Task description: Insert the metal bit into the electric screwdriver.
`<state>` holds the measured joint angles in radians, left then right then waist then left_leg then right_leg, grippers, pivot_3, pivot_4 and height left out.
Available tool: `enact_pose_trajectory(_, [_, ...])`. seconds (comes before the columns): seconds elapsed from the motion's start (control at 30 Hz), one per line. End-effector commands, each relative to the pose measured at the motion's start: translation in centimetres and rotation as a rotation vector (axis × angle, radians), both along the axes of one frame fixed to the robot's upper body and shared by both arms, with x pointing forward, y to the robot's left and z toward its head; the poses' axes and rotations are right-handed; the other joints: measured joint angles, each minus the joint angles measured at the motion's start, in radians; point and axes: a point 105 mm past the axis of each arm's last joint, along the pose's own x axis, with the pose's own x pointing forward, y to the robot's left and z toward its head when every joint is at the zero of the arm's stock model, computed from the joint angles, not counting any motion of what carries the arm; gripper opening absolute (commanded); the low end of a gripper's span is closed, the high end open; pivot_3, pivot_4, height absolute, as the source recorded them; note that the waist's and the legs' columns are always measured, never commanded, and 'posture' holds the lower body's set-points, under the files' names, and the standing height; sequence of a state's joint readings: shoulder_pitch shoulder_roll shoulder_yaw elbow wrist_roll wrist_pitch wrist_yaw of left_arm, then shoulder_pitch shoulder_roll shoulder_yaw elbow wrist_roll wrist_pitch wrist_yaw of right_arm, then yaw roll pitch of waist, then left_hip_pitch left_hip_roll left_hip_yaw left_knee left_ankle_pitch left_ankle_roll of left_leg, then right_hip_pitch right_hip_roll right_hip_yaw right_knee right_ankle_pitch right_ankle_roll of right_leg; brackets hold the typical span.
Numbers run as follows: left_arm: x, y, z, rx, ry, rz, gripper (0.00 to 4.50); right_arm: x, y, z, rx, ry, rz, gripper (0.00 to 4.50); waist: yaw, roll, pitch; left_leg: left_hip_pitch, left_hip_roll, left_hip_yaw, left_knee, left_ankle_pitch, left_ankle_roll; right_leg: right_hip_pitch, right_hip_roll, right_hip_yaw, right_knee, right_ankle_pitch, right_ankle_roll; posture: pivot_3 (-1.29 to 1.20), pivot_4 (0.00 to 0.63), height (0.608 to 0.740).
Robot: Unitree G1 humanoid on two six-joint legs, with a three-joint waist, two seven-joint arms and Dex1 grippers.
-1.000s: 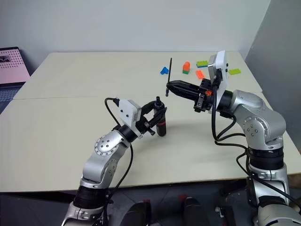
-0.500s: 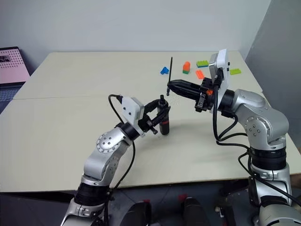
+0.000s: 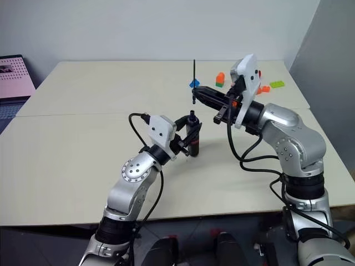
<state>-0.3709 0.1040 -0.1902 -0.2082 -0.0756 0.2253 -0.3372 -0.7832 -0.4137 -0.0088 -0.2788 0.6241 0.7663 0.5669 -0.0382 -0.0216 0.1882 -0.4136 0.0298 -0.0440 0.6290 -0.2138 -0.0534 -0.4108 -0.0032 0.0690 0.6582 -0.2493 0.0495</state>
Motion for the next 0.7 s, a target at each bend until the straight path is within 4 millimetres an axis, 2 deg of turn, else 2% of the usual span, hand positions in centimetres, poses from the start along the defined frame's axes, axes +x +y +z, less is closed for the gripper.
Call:
enact_pose_trajectory(0.03, [-0.1, -0.1, 1.2, -0.024, -0.072, 0.049, 1.64, -0.4, 0.5, 1.8, 0.006, -0.065, -0.055, 0.00, 0.000, 0.000, 0.000, 0.000, 0.000, 0.000, 0.000, 0.000, 0.000, 0.000, 0.000, 0.000, 0.000, 0.000, 0.000, 0.00, 0.150, 0.740])
enact_pose_trajectory(0.27, [0.9, 0.4, 0.6, -0.038, -0.061, 0.150, 1.64, -0.4, 1.5, 1.7, 0.006, -0.037, -0.117, 0.00, 0.000, 0.000, 0.000, 0.000, 0.000, 0.000, 0.000, 0.000, 0.000, 0.000, 0.000, 0.000, 0.000, 0.000, 0.000, 0.00, 0.150, 0.740])
enact_pose_trajectory(0.7, [1.2, 0.4, -0.1, -0.032, -0.045, 0.198, 1.64, 0.0, 2.0, 1.1, 0.032, 0.016, -0.189, 0.00, -0.004, 0.000, 0.000, 0.001, 0.000, 0.000, 0.000, 0.000, 0.000, 0.000, 0.000, 0.000, 0.002, 0.000, 0.000, 0.00, 0.150, 0.740])
